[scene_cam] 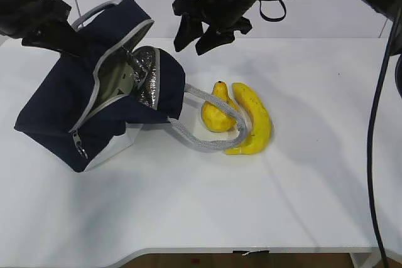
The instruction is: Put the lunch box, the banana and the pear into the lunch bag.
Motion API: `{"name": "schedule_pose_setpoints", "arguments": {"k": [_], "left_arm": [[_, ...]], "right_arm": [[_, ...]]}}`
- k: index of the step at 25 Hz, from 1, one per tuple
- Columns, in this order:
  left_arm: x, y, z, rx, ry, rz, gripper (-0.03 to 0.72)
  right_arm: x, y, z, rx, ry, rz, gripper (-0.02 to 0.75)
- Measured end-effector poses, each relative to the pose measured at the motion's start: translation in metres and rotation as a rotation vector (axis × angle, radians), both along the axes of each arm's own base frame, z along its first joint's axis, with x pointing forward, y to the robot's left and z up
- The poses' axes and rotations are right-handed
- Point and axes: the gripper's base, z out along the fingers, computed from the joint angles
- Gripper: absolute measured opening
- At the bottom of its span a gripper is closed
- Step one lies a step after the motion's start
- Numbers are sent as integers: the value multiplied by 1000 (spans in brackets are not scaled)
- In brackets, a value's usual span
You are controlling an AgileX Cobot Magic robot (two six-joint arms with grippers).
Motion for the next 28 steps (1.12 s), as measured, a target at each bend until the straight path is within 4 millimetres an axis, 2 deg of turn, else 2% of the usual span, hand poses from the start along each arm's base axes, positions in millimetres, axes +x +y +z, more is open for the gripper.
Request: {"name": "schedule_pose_setpoints", "arguments": {"k": [3, 9, 12, 16, 22, 28], "left_arm": [[0, 0, -2, 4, 8, -5, 12], [-1, 0, -2, 5, 20, -14, 12], [-1, 0, -2, 5, 23, -17, 12], [-2, -1, -3, 3, 31, -18, 12], [-4, -1, -3, 1, 49, -27, 12], [-4, -1, -3, 0, 53, -28, 12]], "right_arm": [[1, -9, 2, -90, -11, -59, 419], [-12, -27, 31, -210, -75, -115, 419], [-19, -36, 34, -285, -81, -126, 419], [-27, -45, 28, -366, -45, -156, 419], [-31, -52, 6, -443, 16, -168, 419], [-31, -55, 0, -476, 29, -189, 419]]}}
